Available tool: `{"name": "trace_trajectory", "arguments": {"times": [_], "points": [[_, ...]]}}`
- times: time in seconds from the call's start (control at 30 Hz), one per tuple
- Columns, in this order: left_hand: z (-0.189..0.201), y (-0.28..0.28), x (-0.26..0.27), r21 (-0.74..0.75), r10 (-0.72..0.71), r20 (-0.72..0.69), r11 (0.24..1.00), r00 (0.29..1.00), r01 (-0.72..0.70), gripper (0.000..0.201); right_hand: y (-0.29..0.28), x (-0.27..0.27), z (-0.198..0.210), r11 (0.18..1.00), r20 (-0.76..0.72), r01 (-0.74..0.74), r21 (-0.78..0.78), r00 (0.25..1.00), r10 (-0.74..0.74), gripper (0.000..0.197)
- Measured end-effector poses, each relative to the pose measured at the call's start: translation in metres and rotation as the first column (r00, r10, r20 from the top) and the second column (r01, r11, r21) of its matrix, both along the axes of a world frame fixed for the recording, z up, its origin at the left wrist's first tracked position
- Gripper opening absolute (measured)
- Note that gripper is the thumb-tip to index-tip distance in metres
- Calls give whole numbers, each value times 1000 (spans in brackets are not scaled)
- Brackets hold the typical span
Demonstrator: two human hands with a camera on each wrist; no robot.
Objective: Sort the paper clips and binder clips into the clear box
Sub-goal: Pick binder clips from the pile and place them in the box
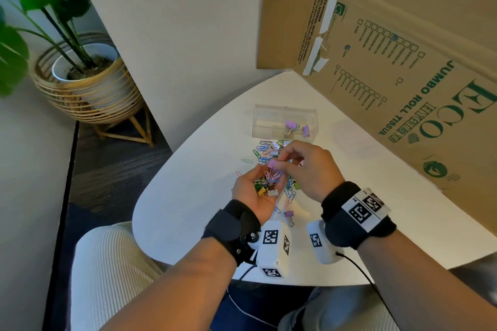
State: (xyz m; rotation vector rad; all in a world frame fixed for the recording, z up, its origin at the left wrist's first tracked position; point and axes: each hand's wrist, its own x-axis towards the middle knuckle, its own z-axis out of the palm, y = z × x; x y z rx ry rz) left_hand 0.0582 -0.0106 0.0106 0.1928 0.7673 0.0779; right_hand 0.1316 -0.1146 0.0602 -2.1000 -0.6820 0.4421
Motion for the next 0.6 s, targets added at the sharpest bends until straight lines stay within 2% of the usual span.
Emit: {"name": "trace_trajectory", "arguments": {"times": [0.1, 0.27, 0.37, 0.47, 0.6], "points": [[1, -1, 1, 4, 0, 39, 1000, 999, -1, 32, -1, 2, -1, 992, -24, 90, 88, 996, -89, 10], [5, -6, 0, 48, -48, 111, 998, 993, 43, 32, -5, 5, -3, 982, -89, 94, 165, 993, -80, 18], [3, -5, 1, 74, -63, 103, 996, 993, 55, 33, -8, 11, 1, 973, -114, 124, 194, 988, -103, 21], [-2, -2, -1, 78, -65, 75, 995, 995, 59, 33, -13, 30, 6, 938, -152, 246, 245, 965, -213, 22], [-4, 1, -3, 79, -68, 61, 995, 996, 63, 33, -10, 73, 3, 866, -293, 436, 244, 885, -363, 22]]}}
